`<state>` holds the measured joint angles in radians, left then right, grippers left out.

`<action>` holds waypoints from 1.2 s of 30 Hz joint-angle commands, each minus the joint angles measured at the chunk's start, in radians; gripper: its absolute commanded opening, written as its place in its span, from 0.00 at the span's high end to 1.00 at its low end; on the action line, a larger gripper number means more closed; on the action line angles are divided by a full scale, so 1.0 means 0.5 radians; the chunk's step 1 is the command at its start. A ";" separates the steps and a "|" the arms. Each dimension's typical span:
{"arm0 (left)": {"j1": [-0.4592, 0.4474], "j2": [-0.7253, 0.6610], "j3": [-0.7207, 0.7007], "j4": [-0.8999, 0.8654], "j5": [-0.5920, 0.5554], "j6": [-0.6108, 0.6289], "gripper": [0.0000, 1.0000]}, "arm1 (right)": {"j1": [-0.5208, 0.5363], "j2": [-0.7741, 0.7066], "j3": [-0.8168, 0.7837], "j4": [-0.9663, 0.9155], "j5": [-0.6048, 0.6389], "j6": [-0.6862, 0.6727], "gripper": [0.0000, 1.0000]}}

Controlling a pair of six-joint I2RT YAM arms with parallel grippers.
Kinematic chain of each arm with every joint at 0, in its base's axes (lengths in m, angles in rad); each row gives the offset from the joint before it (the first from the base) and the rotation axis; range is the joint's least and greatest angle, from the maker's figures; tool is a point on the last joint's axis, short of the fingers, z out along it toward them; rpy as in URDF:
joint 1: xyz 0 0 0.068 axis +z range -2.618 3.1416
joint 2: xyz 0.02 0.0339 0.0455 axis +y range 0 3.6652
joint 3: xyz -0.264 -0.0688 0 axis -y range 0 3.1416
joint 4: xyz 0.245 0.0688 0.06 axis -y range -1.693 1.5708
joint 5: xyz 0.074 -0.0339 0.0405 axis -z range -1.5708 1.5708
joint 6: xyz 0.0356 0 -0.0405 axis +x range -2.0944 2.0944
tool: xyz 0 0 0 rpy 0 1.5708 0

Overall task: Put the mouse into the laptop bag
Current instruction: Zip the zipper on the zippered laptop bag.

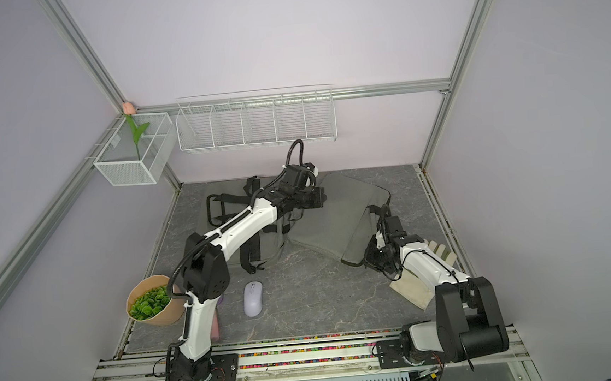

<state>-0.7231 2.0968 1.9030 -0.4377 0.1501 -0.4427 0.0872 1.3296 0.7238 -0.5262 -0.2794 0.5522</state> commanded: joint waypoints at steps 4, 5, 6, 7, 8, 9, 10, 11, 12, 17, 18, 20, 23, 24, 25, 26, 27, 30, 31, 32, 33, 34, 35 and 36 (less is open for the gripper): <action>-0.045 0.024 -0.403 0.052 -0.014 -0.016 1.00 | -0.229 0.025 0.078 -0.080 0.014 -0.195 0.93; -0.060 0.028 -0.442 0.054 -0.015 -0.025 1.00 | -0.230 0.043 0.090 -0.091 0.053 -0.220 0.93; -0.072 0.028 -0.472 0.039 -0.010 -0.030 1.00 | -0.230 0.060 0.093 -0.096 0.070 -0.235 0.93; -0.081 0.036 -0.468 -0.021 0.003 -0.029 1.00 | -0.230 0.068 0.092 -0.104 0.081 -0.248 0.93; -0.092 0.040 -0.478 -0.068 0.002 -0.033 1.00 | -0.230 0.072 0.084 -0.106 0.094 -0.260 0.93; -0.097 0.039 -0.509 -0.087 -0.010 -0.036 1.00 | -0.230 0.071 0.069 -0.104 0.109 -0.269 0.93; -0.097 0.030 -0.544 -0.084 -0.013 -0.041 1.00 | -0.230 0.071 0.054 -0.101 0.124 -0.278 0.93; -0.099 0.015 -0.589 -0.072 -0.024 -0.047 1.00 | -0.230 0.074 0.040 -0.101 0.135 -0.287 0.93; -0.100 0.005 -0.621 -0.069 -0.051 -0.050 1.00 | -0.230 0.078 0.026 -0.095 0.147 -0.291 0.93; -0.112 0.058 -0.723 -0.061 -0.069 -0.079 1.00 | -0.147 0.085 -0.024 -0.082 0.216 -0.291 0.93; -0.121 0.083 -0.738 -0.048 -0.053 -0.094 1.00 | -0.091 0.084 -0.020 -0.098 0.261 -0.289 0.93; -0.149 0.111 -0.758 -0.018 -0.037 -0.116 1.00 | 0.050 0.093 -0.002 -0.139 0.331 -0.271 0.93; -0.190 0.152 -0.745 -0.011 -0.026 -0.132 1.00 | 0.304 0.085 0.001 -0.177 0.386 -0.194 0.93; -0.199 0.163 -0.740 -0.009 -0.021 -0.141 1.00 | 0.385 0.081 -0.001 -0.192 0.419 -0.162 0.93; -0.206 0.174 -0.742 -0.006 -0.017 -0.151 1.00 | 0.449 0.079 0.000 -0.206 0.451 -0.141 0.94; -0.210 0.182 -0.743 0.003 -0.009 -0.161 1.00 | 0.514 0.073 -0.002 -0.217 0.477 -0.111 0.94; -0.213 0.190 -0.749 0.004 0.002 -0.173 1.00 | 0.569 0.068 -0.008 -0.211 0.486 -0.076 0.93; -0.221 0.206 -0.790 0.030 0.028 -0.196 1.00 | 0.675 0.047 -0.013 -0.133 0.450 0.025 0.93; -0.225 0.205 -0.804 0.037 0.031 -0.197 1.00 | 0.704 0.053 0.005 -0.112 0.453 0.048 0.93; -0.228 0.206 -0.818 0.039 0.036 -0.204 1.00 | 0.726 0.061 0.035 -0.089 0.461 0.074 0.93; -0.229 0.199 -0.842 0.048 0.038 -0.208 1.00 | 0.731 0.067 0.062 -0.064 0.462 0.090 0.93; -0.232 0.189 -0.865 0.055 0.040 -0.214 1.00 | 0.725 0.076 0.089 -0.053 0.464 0.098 0.93; -0.231 0.178 -0.894 0.069 0.045 -0.219 1.00 | 0.694 0.086 0.123 -0.049 0.474 0.096 0.93; -0.230 0.162 -0.929 0.079 0.041 -0.224 1.00 | 0.635 0.105 0.151 -0.044 0.458 0.079 0.93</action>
<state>-0.7963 2.1326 1.5143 -0.3134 0.1017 -0.5297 0.4332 1.3678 0.7425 -0.6224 -0.0261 0.5583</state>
